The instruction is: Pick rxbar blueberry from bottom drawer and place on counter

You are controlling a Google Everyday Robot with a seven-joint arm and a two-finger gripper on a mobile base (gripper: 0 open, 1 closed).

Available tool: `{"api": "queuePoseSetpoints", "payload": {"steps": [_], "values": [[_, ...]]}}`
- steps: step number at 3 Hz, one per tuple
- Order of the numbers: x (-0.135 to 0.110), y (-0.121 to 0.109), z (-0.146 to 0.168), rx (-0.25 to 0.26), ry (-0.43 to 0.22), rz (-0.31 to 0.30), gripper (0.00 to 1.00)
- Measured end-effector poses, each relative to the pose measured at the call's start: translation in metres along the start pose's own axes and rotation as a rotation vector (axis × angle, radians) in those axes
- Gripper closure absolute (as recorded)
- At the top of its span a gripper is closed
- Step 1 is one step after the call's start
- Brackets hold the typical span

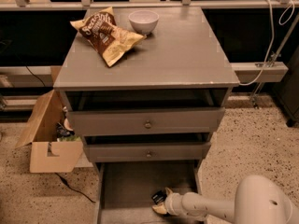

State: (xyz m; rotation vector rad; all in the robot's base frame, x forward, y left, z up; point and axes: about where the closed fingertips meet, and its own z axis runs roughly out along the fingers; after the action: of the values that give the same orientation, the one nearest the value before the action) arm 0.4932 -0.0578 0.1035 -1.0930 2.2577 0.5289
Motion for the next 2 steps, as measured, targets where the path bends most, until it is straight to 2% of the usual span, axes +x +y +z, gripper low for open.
{"api": "queuePoseSetpoints", "payload": {"steps": [2], "values": [[-0.0053, 0.0007, -0.0062, 0.0, 0.0, 0.0, 0.89]]}}
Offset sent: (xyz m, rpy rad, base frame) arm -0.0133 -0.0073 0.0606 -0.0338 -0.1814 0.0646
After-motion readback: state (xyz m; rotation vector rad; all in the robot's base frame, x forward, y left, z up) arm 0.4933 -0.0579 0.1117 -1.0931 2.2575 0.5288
